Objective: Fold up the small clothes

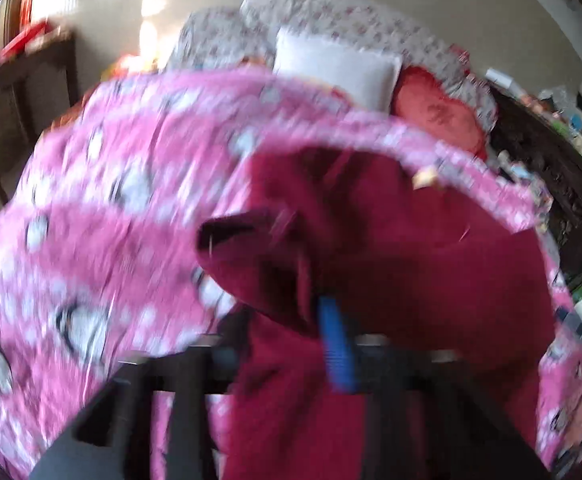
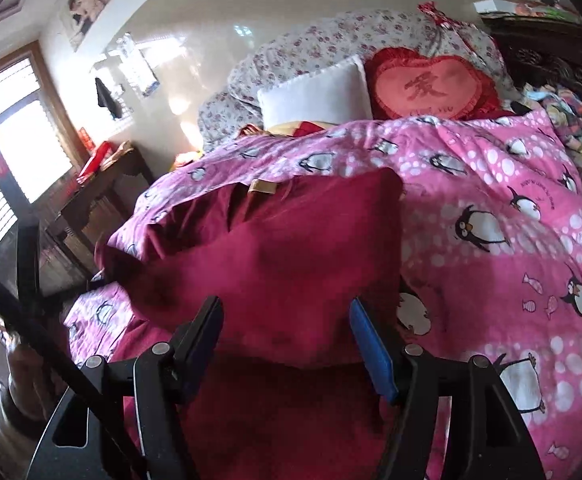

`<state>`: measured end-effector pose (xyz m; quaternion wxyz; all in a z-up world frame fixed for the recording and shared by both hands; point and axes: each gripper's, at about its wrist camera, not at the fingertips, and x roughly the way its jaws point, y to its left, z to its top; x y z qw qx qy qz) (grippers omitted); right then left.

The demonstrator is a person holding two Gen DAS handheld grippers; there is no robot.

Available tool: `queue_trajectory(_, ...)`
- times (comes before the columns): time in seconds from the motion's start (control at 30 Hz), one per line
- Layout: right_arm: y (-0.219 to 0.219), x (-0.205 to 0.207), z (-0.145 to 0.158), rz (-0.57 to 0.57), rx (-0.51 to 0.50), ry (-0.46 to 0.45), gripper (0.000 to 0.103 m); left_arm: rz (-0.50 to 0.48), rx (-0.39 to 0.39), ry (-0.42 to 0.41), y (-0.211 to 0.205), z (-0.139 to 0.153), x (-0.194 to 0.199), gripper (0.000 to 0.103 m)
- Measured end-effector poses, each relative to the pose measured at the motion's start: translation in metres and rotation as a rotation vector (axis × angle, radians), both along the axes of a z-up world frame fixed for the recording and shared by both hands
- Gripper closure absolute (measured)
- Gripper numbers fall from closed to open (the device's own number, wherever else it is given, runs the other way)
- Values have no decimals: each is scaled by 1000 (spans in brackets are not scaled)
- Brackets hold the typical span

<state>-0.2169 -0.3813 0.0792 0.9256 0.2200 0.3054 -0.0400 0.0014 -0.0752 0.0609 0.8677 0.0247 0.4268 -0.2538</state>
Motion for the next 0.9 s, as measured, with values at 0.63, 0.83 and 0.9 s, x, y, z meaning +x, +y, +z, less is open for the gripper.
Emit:
queue_trajectory(0.63, -43, 72, -5, -154, -145, 131, 16, 31, -107, 160, 28, -38, 46, 37)
queue_trajectory(0.83, -37, 76, -1, -100, -176, 69, 84, -59, -112, 104, 7, 4, 40, 89)
queue_trajectory(0.9, -47, 64, 9, -144, -149, 9, 87, -115, -143, 57, -3, 29, 35, 89)
